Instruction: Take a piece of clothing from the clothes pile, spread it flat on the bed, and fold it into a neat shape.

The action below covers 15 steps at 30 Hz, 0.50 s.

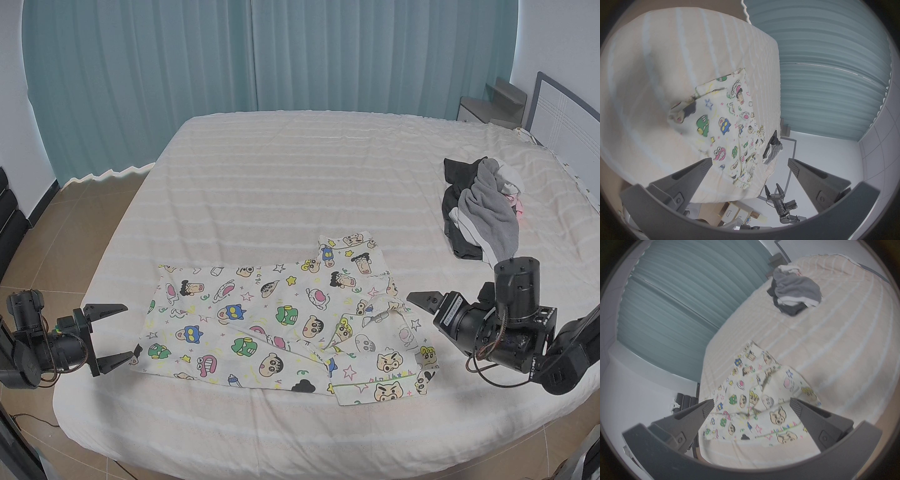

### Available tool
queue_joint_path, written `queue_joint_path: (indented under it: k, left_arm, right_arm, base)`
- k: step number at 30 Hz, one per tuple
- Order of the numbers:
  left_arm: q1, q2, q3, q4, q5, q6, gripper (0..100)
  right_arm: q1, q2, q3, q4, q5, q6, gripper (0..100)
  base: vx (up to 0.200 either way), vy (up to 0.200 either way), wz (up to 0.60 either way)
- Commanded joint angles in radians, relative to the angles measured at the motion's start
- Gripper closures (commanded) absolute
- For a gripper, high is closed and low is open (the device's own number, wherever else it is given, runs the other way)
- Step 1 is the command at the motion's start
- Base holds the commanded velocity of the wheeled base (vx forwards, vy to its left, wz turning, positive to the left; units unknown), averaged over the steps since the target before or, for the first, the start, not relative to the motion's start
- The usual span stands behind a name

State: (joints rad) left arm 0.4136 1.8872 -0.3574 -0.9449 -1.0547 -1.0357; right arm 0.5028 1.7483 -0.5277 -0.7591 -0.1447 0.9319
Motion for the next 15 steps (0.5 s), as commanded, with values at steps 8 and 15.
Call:
queue_joint_path:
  k: [8,15]
  left_arm:
    - [-0.001,0.009,0.017,-0.052,0.078,0.145,0]
    - [-0.047,0.010,-0.005,-0.060,0.226,0.335,0]
  right_arm:
    - [-0.046,-0.021,0.232,-0.278,0.070,-0.050,0]
    - [-0.050,-0.033,0.242,-0.289,0.082,-0.051,0]
  base:
    - [0.025,0.000,0.00]
    - [0.000,0.000,0.00]
